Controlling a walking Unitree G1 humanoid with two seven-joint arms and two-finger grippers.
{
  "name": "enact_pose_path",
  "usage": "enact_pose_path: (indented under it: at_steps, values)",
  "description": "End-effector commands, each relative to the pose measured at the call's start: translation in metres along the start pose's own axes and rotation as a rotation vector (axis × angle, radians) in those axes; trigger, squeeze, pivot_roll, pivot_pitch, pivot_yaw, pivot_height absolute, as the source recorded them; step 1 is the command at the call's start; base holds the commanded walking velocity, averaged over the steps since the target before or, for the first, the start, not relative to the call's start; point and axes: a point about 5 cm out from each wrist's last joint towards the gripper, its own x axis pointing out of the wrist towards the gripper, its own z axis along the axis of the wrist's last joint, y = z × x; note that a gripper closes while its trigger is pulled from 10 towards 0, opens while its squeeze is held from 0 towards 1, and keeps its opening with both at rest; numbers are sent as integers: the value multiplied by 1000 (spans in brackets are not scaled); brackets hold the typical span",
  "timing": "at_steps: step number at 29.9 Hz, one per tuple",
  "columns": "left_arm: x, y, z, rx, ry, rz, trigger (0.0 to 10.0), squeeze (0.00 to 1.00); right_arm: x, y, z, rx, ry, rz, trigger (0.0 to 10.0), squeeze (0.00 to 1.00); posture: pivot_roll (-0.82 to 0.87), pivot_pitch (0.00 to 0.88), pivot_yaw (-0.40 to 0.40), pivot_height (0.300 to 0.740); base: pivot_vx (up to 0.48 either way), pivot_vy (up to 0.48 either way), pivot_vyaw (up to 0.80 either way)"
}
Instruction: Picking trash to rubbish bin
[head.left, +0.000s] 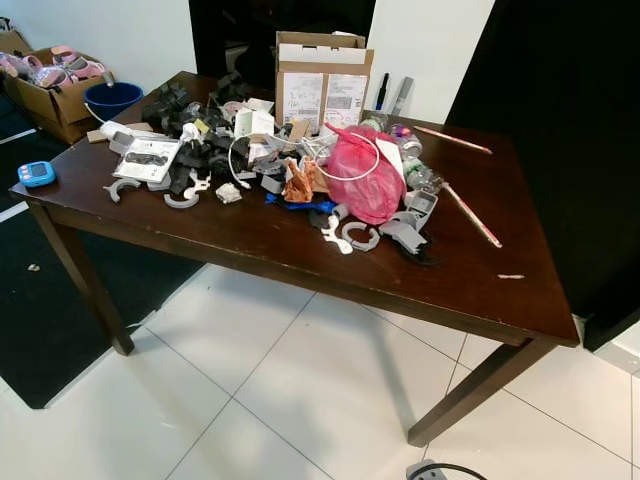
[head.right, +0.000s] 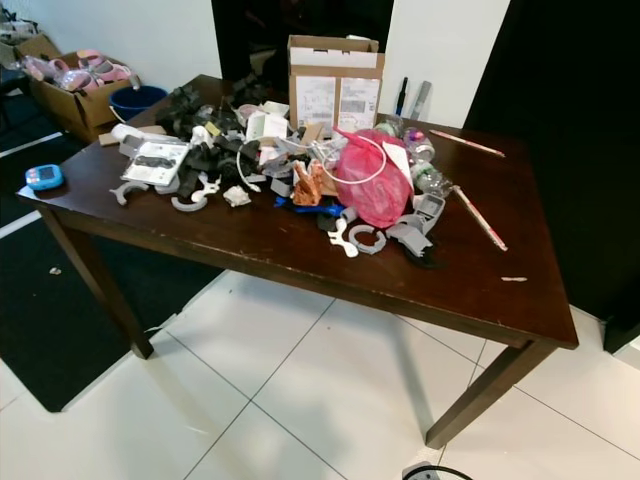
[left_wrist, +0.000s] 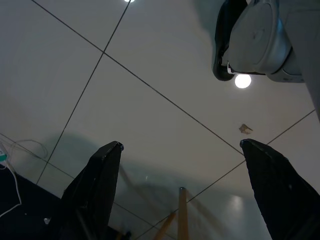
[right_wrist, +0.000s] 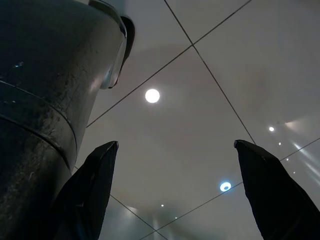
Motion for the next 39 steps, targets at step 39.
enact_pose_path:
  at_steps: [39]
  values:
    - [0,-8,3,30,9,-27,10000,0,0,1,-2,-16,6,0,10000,0,140,69,-68,740,174,0,0]
